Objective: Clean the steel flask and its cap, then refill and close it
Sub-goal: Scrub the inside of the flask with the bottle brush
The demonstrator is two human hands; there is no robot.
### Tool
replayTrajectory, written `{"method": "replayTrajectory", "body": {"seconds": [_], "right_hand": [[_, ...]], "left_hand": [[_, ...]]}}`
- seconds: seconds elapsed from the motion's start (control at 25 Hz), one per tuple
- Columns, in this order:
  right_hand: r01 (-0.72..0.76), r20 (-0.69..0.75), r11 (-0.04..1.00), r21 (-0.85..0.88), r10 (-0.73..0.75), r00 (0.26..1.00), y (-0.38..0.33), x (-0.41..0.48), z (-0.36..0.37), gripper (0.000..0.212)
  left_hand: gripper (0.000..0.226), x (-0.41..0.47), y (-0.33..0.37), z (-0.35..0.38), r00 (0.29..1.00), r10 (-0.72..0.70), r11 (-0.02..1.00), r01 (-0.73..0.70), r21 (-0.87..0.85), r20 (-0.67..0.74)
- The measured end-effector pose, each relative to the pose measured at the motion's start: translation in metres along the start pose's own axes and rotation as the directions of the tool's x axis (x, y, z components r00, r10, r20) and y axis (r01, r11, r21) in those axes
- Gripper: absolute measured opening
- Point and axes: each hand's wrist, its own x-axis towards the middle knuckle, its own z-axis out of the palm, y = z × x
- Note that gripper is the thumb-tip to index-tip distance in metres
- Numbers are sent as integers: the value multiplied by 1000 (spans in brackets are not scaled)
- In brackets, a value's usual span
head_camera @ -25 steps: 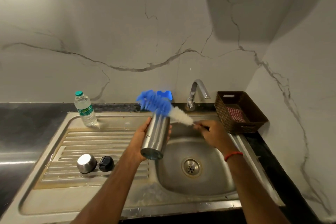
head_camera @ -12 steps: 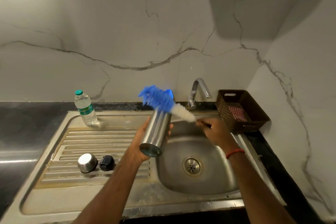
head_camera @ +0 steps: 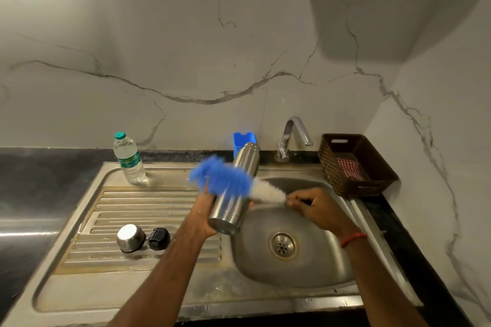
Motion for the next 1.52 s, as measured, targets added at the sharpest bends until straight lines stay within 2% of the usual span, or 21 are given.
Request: {"method": "replayTrajectory", "body": {"seconds": [0.08, 0.16, 0.36, 0.44, 0.56, 0.68, 0.8, 0.84, 0.88, 0.92, 0.96, 1.0, 1.04, 1.08, 1.16, 1.2, 1.28, 1.32, 1.4, 1.48, 1.52], "right_hand": [[-79, -215, 994, -74, 61, 975, 5, 14, -6, 12], [-102, -278, 984, -148, 58, 959, 9, 21, -8, 12], [17, 182, 999, 46, -25, 983, -13, -16, 9, 14], [32, 184, 999, 36, -39, 982, -9, -15, 8, 14], [-118, -119, 993, -9, 116, 986, 8, 7, -4, 11], [-110, -276, 994, -27, 98, 956, 11, 13, -8, 9], [-49, 21, 998, 31, 48, 999, 0, -7, 6, 13], [-37, 152, 997, 65, 27, 988, -5, -16, 10, 12], [-22, 242, 996, 81, 2, 970, -8, -24, 12, 11], [-10, 270, 997, 77, -11, 963, -8, -27, 12, 11], [-4, 239, 998, 69, -13, 971, -7, -25, 10, 11], [-11, 162, 998, 64, 1, 987, -6, -21, 7, 11], [-44, 51, 998, 51, 41, 998, -4, -14, 3, 12], [-95, -64, 995, 35, 97, 993, -3, -8, 0, 12], [-168, -226, 986, 12, 167, 960, 2, 2, -5, 11], [-172, -232, 985, 13, 170, 958, 4, 3, -5, 13], [-116, -62, 993, 35, 118, 991, 3, -7, -2, 13], [-79, 77, 995, 56, 74, 994, 0, -15, 0, 12], [-10, 276, 998, 65, -8, 961, -5, -27, 3, 10], [5, 238, 998, 56, -19, 971, -3, -24, 1, 12], [-14, 147, 999, 51, 6, 989, -2, -18, -1, 14]], "left_hand": [[74, -4, 3, 17, 980, 22, 999, -14, -40, 199], [80, 1, 6, 15, 988, 107, 994, -110, 15, 112], [47, -14, -3, 23, 956, 240, 970, -245, -9, -169], [49, -24, -5, 24, 934, 282, 959, -271, 79, -219], [80, -12, -3, 19, 980, 198, 972, -199, 126, 23], [74, -12, -4, 21, 973, 85, 989, -108, 99, 217], [55, 4, -5, 12, 972, 195, 973, -208, 96, 131], [56, 1, -5, 14, 909, 337, 934, -356, 37, 243], [51, -6, -3, 12, 848, 386, 921, -372, -111, 363], [38, -10, -1, 17, 748, 413, 907, -283, -313, 519], [33, -10, -3, 18, 750, 464, 884, -356, -303, 471], [53, -7, -9, 21, 853, 427, 904, -404, -138, 301], [77, -1, -9, 14, 933, 272, 951, -299, 82, 236], [88, 0, -12, 10, 967, 140, 979, -167, 116, 213], [88, -6, -12, 4, 967, 111, 992, -121, 32, 228], [86, -6, -14, 15, 980, 113, 989, -127, 77, 165], [73, -2, -12, 24, 982, 147, 988, -151, 25, 118], [57, -2, -2, 28, 934, 223, 974, -224, -30, 280], [42, 12, 14, 29, 703, 400, 912, -242, -331, 588], [62, 20, 19, 23, 608, 313, 921, -4, -391, 730], [67, 16, 13, 21, 566, 215, 946, 82, -314, 796]]}}
